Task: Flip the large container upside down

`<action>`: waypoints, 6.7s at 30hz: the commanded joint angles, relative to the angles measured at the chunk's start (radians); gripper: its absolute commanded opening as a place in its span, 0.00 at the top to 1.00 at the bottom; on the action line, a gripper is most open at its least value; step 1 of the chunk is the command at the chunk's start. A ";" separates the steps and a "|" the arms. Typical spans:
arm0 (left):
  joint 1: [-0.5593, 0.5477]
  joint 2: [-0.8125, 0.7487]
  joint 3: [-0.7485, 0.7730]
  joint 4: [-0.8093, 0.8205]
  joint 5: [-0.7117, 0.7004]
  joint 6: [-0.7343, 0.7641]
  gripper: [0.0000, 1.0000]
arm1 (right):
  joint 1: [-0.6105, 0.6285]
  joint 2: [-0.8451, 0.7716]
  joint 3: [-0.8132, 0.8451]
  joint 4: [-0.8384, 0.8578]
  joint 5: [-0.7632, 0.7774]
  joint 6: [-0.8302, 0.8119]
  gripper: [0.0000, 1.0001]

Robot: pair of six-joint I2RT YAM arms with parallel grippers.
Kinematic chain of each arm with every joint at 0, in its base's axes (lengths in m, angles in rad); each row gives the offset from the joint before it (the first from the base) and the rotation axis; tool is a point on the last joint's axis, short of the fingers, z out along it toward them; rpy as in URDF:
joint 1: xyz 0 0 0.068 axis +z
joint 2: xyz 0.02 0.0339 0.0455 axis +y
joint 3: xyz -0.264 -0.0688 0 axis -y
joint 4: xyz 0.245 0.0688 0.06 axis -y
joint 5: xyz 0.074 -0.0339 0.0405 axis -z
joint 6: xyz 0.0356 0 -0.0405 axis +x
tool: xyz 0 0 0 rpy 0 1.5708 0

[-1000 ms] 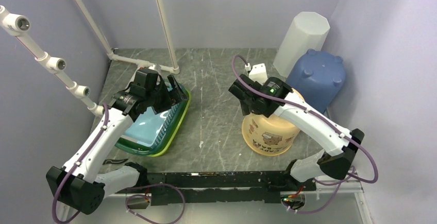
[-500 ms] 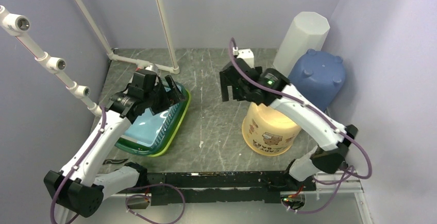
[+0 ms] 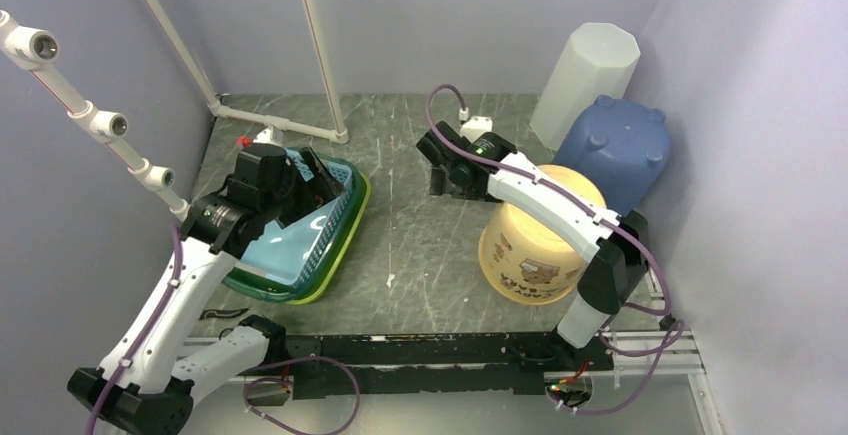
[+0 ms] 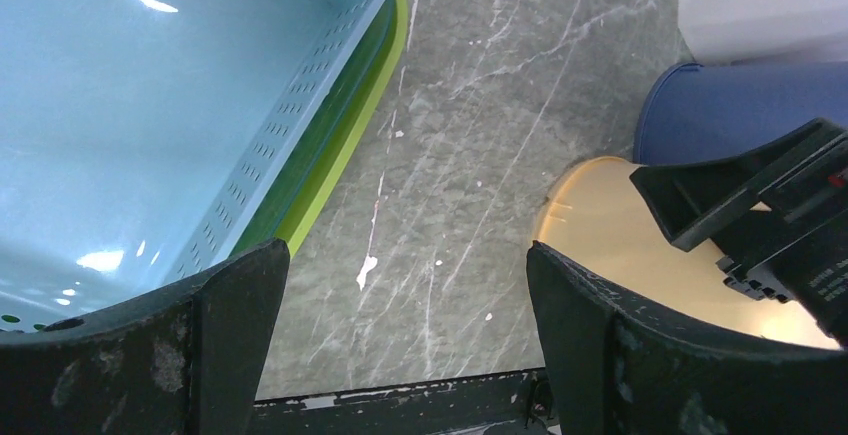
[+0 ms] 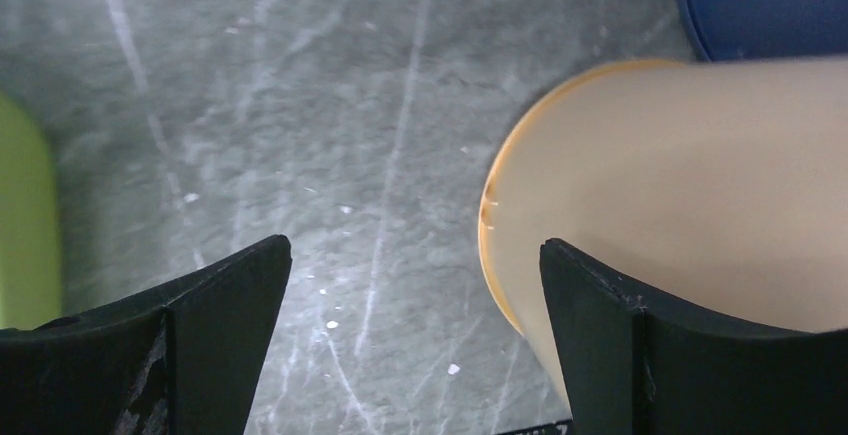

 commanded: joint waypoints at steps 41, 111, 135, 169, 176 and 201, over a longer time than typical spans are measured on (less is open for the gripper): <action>0.003 0.071 -0.029 -0.136 -0.051 0.120 0.06 | -0.036 -0.485 -0.634 -0.057 -0.096 0.168 0.10; -0.016 0.365 -0.154 0.296 0.413 -0.031 0.10 | -0.012 -0.326 -0.692 0.671 -0.750 0.029 0.12; -0.138 0.353 0.067 0.225 0.125 0.003 0.07 | -0.021 -0.547 -0.782 0.663 -0.491 0.144 0.10; 0.051 0.136 -0.119 -0.174 -0.145 0.049 0.09 | 0.148 0.019 -0.225 0.470 -0.495 -0.150 0.64; 0.053 0.115 -0.121 -0.165 -0.124 0.063 0.10 | 0.149 0.063 -0.177 0.419 -0.478 -0.162 0.78; 0.054 0.117 -0.086 -0.091 0.022 0.115 0.21 | 0.032 -0.142 -0.375 0.608 -0.710 -0.100 1.00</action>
